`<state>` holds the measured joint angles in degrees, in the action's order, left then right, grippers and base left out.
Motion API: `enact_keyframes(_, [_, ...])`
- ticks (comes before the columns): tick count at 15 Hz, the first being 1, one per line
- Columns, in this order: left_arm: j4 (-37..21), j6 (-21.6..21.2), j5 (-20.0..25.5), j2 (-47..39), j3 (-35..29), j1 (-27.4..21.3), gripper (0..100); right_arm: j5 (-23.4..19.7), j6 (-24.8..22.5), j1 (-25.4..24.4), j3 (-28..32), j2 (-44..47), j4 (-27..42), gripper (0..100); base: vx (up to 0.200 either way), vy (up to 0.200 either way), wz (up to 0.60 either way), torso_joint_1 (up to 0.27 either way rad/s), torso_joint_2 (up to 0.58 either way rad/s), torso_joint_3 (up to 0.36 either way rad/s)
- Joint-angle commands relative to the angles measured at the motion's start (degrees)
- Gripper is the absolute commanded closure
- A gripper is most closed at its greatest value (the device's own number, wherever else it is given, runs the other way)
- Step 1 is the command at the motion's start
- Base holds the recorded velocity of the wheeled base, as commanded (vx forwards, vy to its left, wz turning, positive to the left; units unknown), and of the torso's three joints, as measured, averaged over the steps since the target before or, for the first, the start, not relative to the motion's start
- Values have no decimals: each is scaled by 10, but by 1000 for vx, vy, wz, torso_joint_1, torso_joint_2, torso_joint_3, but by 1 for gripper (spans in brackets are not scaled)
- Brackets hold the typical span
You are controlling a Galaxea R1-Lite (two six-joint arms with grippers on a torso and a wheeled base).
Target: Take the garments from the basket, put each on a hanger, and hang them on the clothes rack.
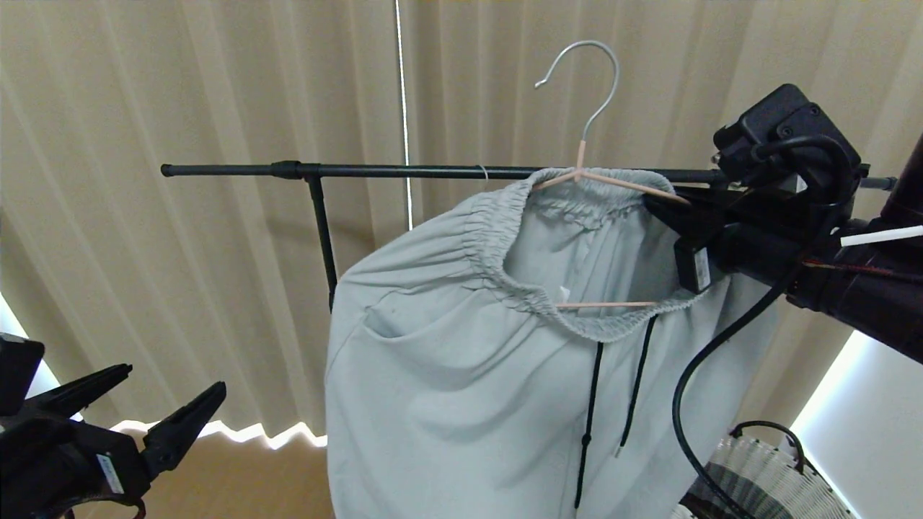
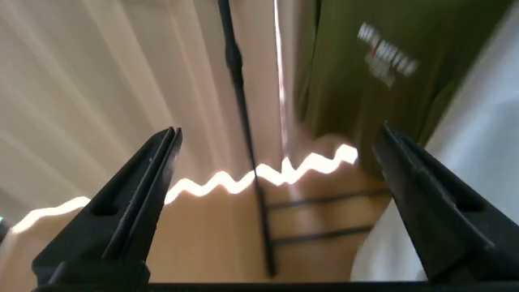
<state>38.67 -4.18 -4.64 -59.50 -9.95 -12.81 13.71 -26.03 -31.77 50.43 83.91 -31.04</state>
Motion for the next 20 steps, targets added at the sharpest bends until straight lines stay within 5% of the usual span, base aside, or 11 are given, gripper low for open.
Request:
enact_keyframes(1, [0,4,2,6,-6,0,0,3,-9,35,-6,-23,18,100,0,0,0,0,0,0])
enact_keyframes(12, [1,1,34,-25,-20,60,0,3,-55,320,-49,-217,305,100,0,0,0,0,0,0])
enact_keyframes(16, [1,1,34,-25,-20,60,0,3,-102,415,-51,-225,319,100,0,0,0,0,0,0])
enact_keyframes(20, [1,1,34,-25,-20,60,0,16,-119,439,-51,-226,318,100,0,0,0,0,0,0])
